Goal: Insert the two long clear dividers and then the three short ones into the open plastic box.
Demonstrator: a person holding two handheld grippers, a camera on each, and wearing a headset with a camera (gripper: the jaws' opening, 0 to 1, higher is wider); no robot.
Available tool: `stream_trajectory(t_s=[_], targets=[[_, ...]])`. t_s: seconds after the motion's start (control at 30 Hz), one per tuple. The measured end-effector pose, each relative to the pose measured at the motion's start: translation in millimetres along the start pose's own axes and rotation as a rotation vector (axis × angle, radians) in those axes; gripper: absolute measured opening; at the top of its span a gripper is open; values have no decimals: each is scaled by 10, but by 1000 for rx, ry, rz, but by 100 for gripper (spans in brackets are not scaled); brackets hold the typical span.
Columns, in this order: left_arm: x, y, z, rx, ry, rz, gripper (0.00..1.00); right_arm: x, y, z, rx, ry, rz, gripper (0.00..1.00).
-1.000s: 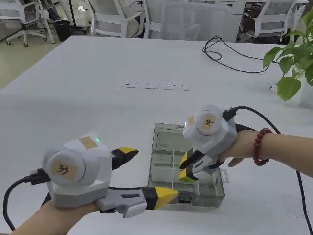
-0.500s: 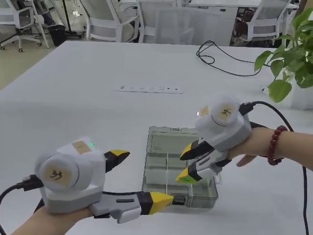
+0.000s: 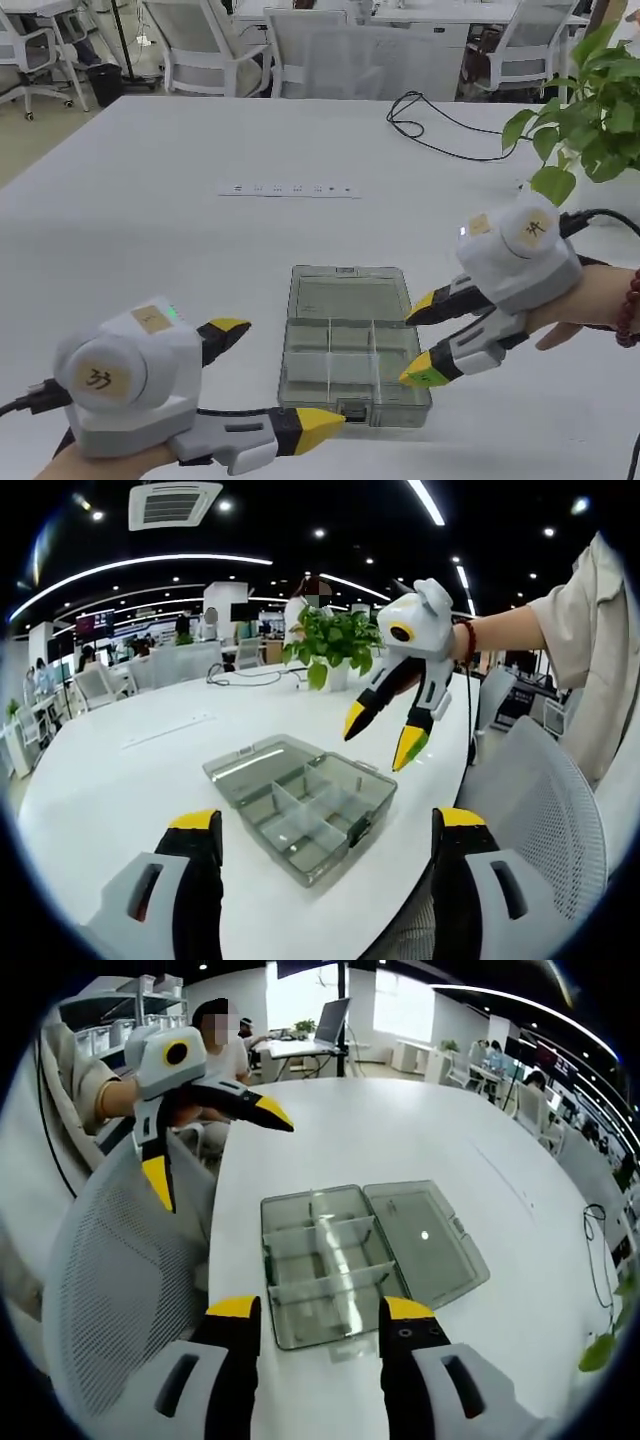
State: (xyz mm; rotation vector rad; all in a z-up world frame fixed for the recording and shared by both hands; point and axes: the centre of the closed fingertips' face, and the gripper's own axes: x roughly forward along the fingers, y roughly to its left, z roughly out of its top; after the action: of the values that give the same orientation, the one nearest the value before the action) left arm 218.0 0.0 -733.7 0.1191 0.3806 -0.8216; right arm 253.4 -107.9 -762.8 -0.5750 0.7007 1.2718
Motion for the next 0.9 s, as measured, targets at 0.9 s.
stream_trajectory(t_s=[0.9], targets=[[-5, -27, -3, 1, 9, 25, 87, -459, -59, -806, 88, 71, -71, 54]])
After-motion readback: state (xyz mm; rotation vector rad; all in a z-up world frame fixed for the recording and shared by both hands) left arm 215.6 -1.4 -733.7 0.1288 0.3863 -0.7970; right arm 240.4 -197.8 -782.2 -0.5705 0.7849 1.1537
